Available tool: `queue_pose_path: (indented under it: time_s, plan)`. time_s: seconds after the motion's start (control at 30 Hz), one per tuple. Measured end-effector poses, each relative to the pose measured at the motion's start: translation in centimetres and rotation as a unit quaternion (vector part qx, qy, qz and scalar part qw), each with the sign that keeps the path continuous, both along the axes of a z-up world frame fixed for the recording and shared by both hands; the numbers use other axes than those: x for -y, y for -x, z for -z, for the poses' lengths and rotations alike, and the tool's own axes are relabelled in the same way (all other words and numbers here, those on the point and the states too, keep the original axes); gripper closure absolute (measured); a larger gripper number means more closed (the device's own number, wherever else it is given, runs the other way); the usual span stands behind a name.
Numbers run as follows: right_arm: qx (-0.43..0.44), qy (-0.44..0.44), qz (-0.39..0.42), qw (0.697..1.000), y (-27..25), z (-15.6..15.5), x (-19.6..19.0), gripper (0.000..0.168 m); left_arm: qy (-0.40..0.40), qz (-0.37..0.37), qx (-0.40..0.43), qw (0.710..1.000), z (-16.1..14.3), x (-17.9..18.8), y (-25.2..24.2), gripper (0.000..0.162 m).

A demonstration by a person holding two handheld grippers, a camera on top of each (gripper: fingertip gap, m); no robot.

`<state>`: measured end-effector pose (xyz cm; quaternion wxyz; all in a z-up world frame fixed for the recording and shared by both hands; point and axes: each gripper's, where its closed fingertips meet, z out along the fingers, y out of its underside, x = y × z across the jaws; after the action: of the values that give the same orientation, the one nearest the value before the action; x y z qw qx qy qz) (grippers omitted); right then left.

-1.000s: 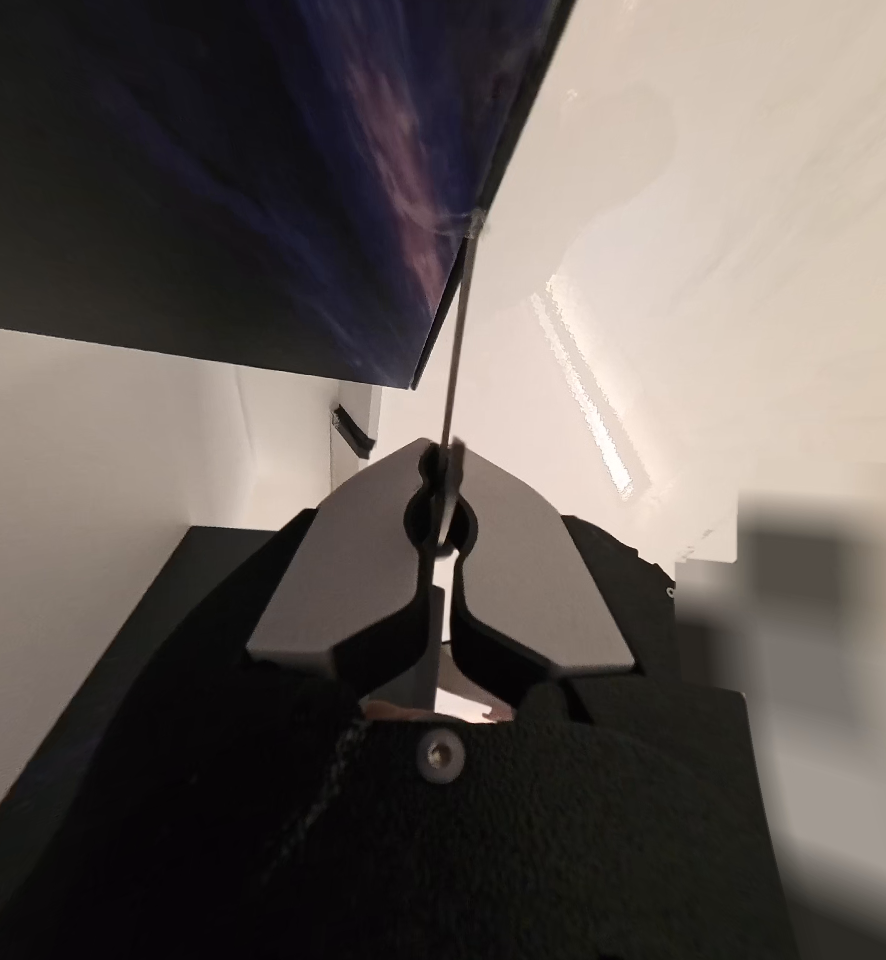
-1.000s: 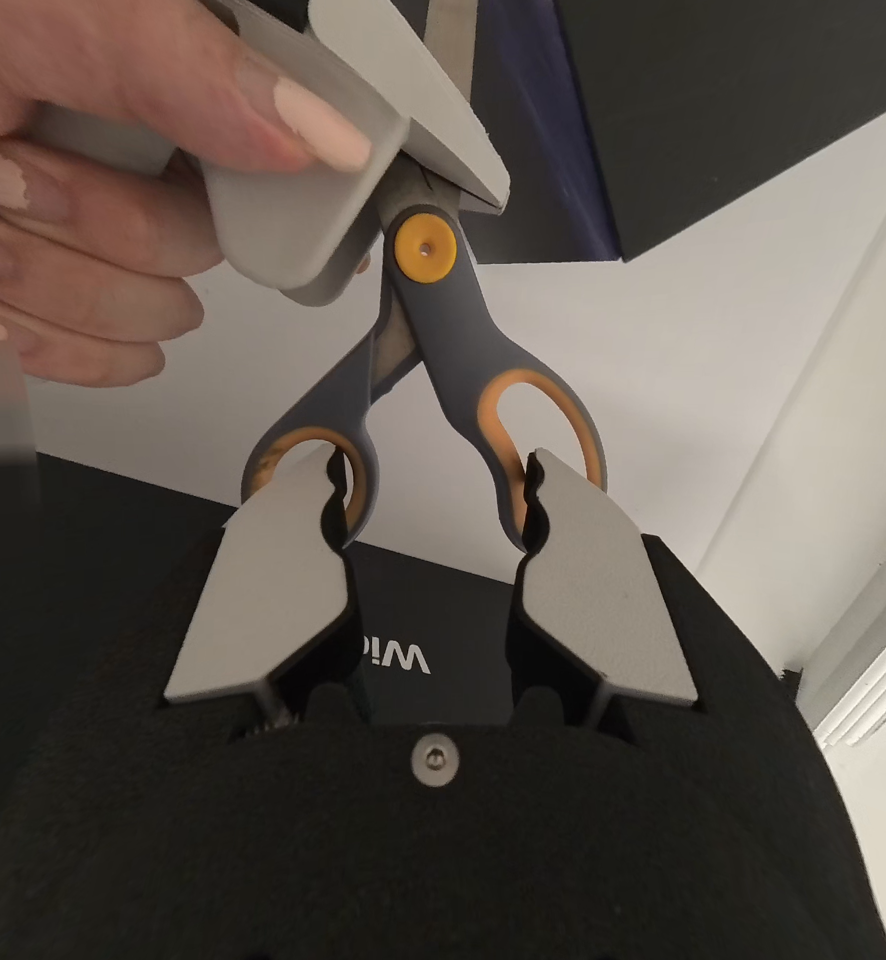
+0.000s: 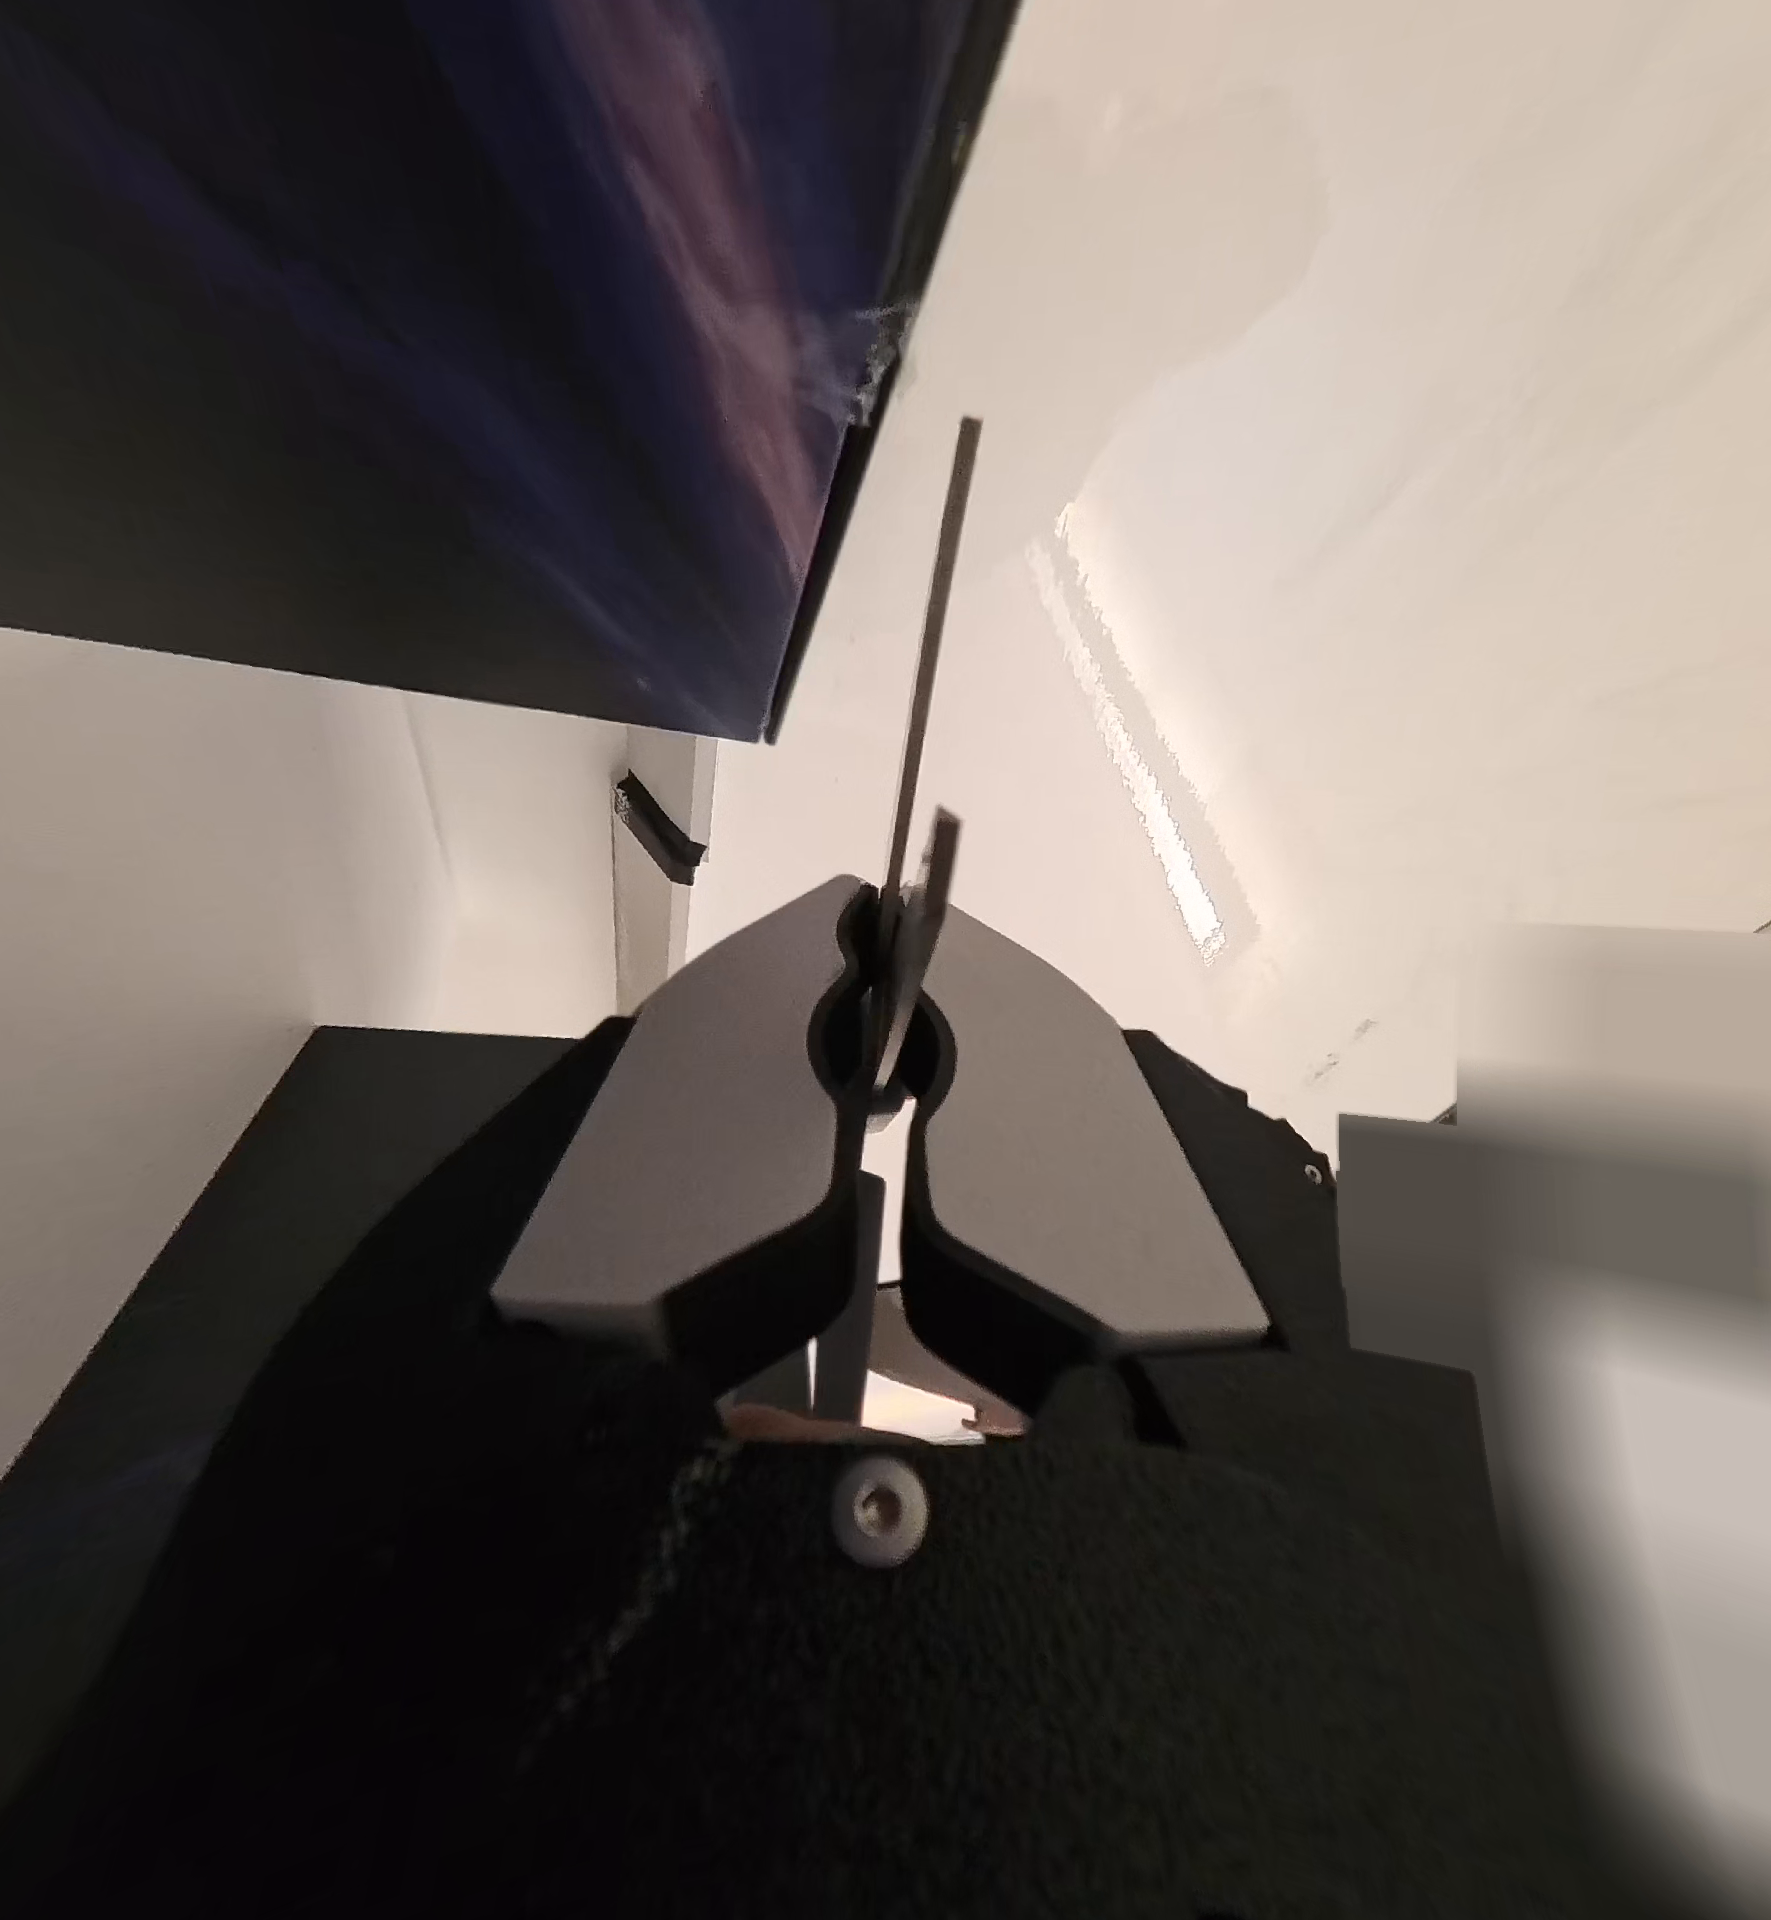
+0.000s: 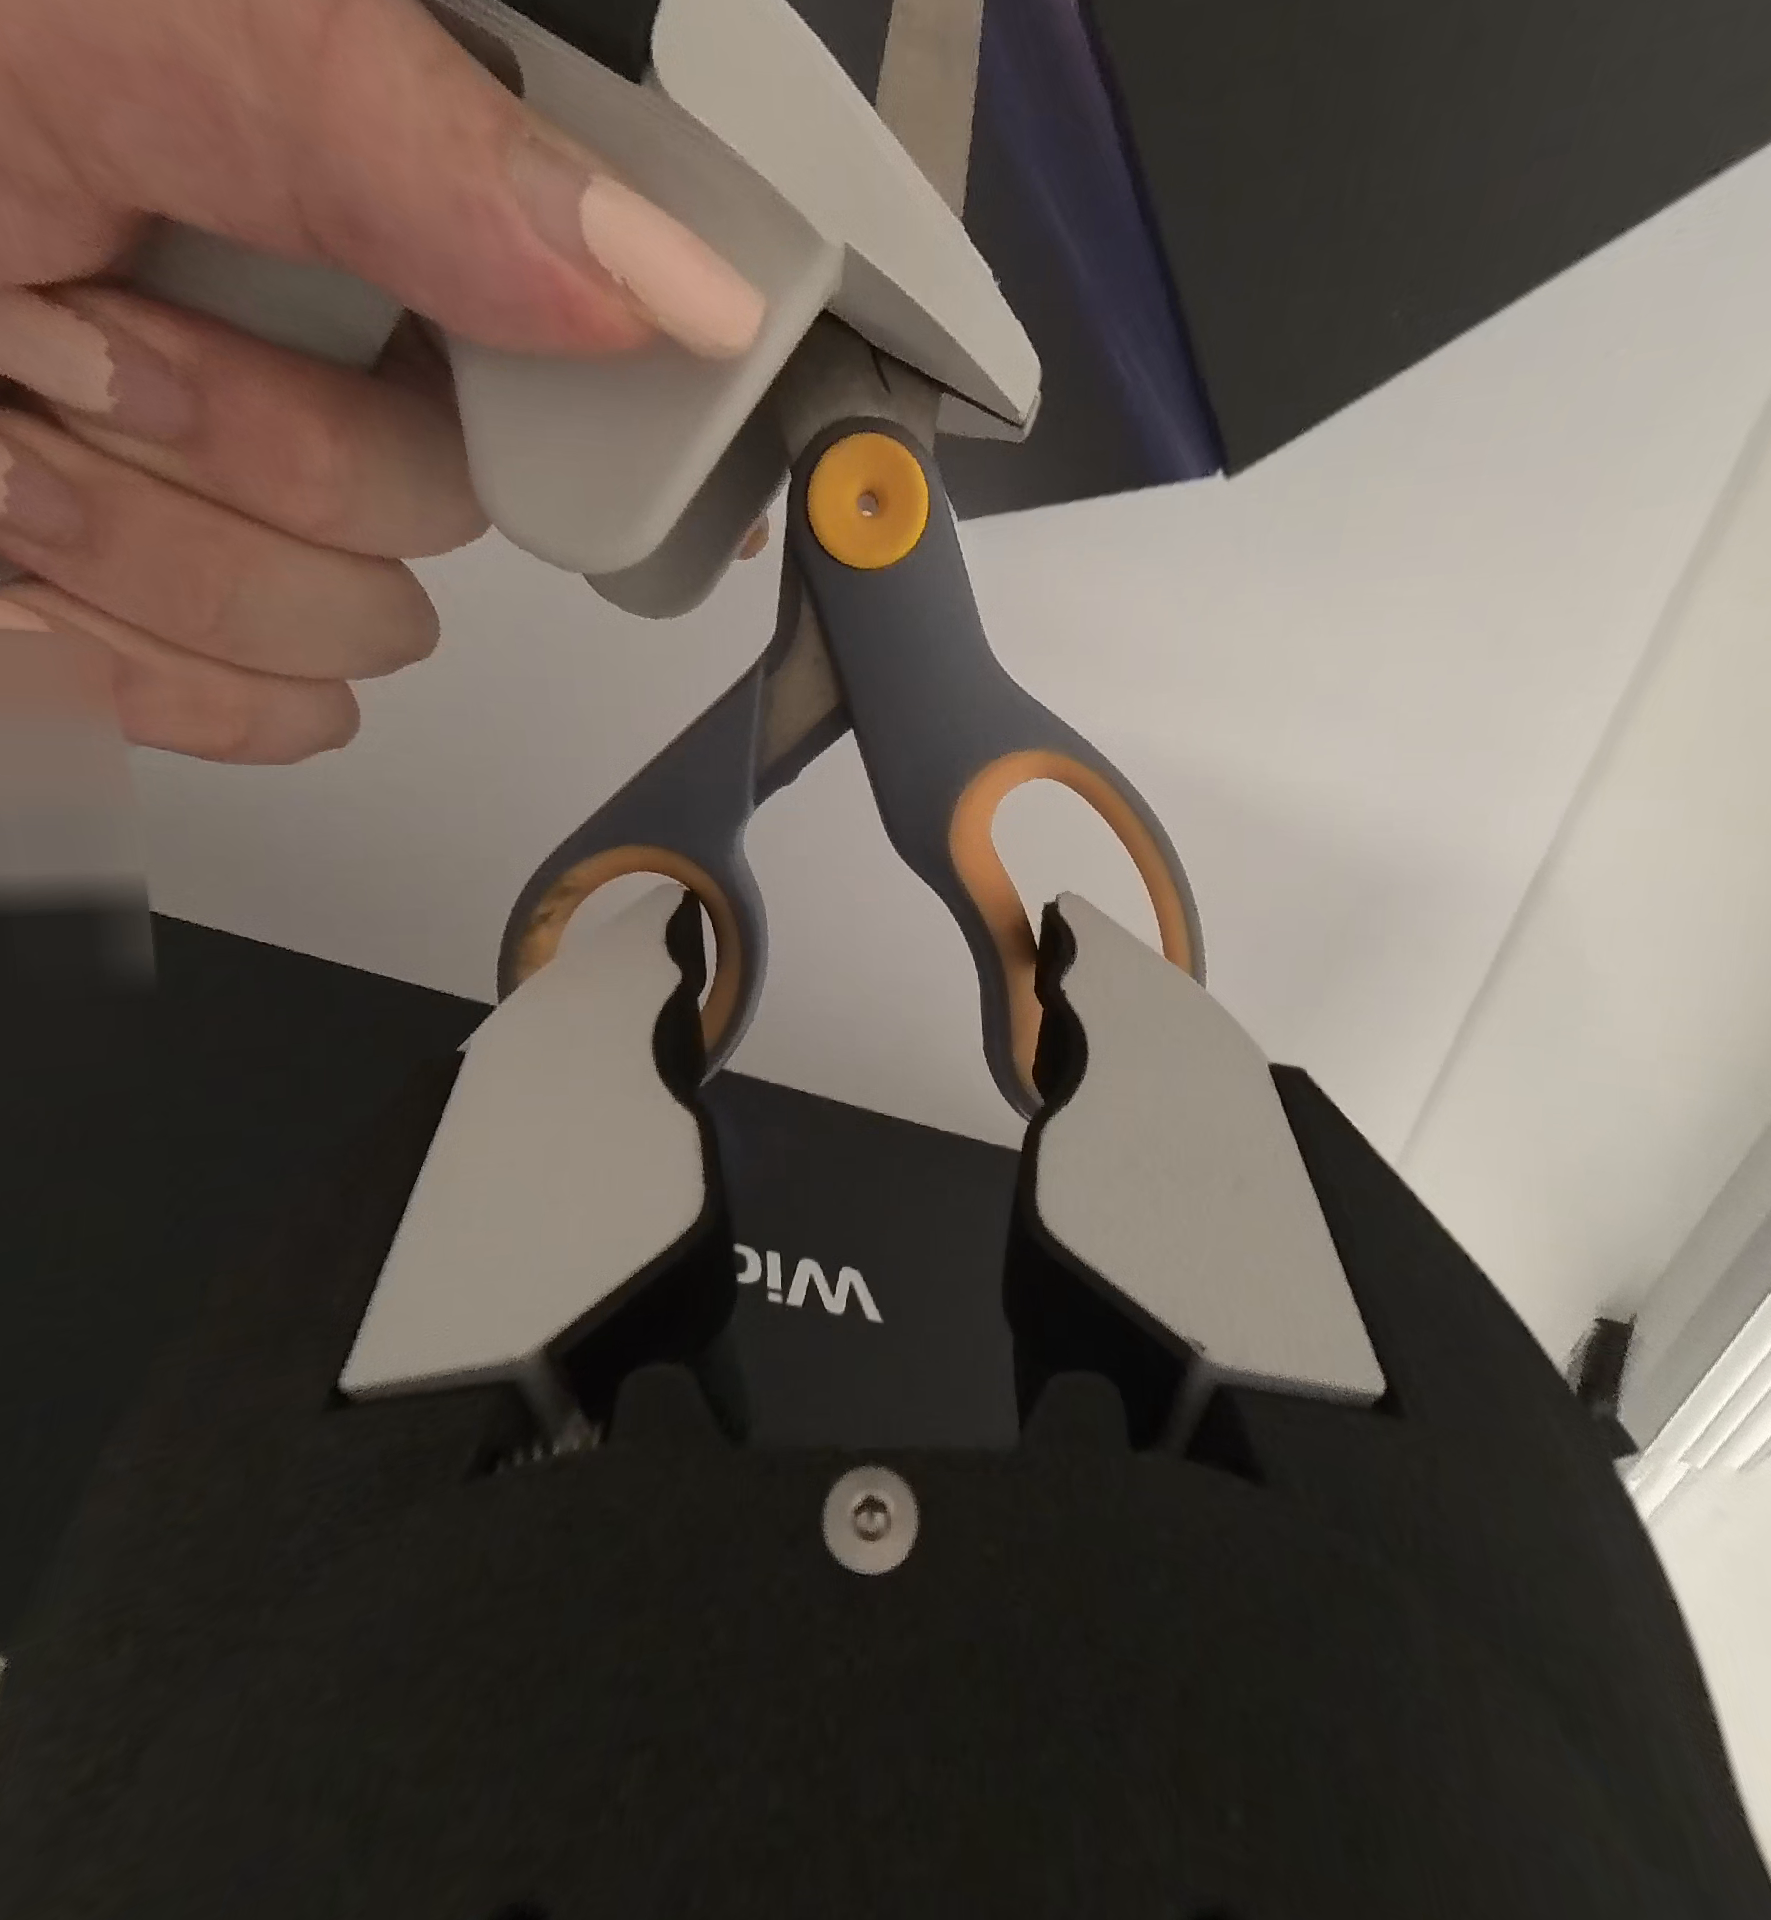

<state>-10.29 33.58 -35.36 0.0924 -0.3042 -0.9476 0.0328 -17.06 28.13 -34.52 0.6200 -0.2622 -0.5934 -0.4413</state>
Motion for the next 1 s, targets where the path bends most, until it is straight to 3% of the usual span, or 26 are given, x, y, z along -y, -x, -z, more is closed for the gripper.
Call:
queue_pose_path:
  time_s: [1.0]
  plan:
    - [0.004,0.003,-0.011,1.000,0.8,0.8,1.3,0.107,-0.004,-0.021,0.013,1.000,0.7,1.7,0.6,0.162]
